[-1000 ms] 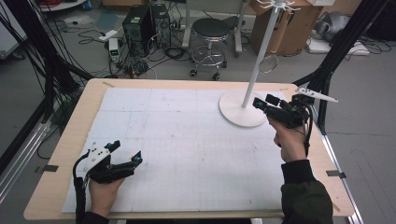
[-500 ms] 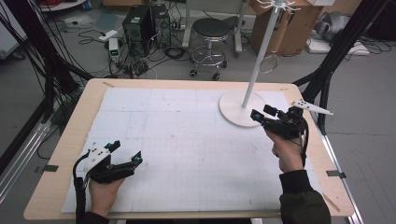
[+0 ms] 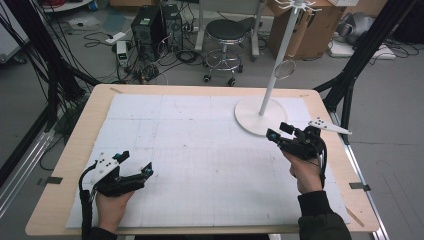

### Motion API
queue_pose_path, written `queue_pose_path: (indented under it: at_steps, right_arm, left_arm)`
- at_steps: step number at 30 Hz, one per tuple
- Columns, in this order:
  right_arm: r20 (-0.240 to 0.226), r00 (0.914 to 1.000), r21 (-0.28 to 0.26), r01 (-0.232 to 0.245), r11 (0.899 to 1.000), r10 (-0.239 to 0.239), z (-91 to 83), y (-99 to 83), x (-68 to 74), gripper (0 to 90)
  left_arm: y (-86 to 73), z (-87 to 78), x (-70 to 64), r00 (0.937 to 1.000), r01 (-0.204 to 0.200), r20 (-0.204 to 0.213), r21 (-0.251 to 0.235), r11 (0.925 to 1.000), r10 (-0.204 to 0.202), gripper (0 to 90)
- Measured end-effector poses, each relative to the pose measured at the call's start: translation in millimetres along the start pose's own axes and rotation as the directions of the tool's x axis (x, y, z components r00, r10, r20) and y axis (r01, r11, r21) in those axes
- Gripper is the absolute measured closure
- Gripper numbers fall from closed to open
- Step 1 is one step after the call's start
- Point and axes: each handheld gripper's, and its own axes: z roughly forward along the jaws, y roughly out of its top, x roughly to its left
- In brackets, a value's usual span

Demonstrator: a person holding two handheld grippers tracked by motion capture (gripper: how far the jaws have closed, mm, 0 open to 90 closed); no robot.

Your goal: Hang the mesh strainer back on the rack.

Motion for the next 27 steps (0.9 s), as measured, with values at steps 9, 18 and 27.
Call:
queue_pose_path:
  at_steps: [9, 18, 27]
  right_arm:
    - [0.002, 0.9997, 0.008, 0.025, 1.0, -0.025, -3.7, -10.8, 0.1, 22.2]
    - [-0.001, 0.9994, 0.018, 0.033, 0.999, -0.033, -1.7, -32.0, 0.0, 22.0]
    - [0.001, 0.9984, 0.018, 0.057, 0.998, -0.057, -0.3, -45.8, -0.6, 19.7]
  left_arm:
    - [-0.6, 1.2, -0.2, 1.0, -0.002, 0.004, 0.009, 1.0, 0.002, 9.8]
    - [-0.6, 1.1, -0.6, 0.9999, 0.005, 0.01, 0.006, 1.0, -0.005, 9.8]
    - [-0.6, 1.6, -1.5, 0.9999, 0.0, 0.014, 0.007, 1.0, 0.0, 9.9]
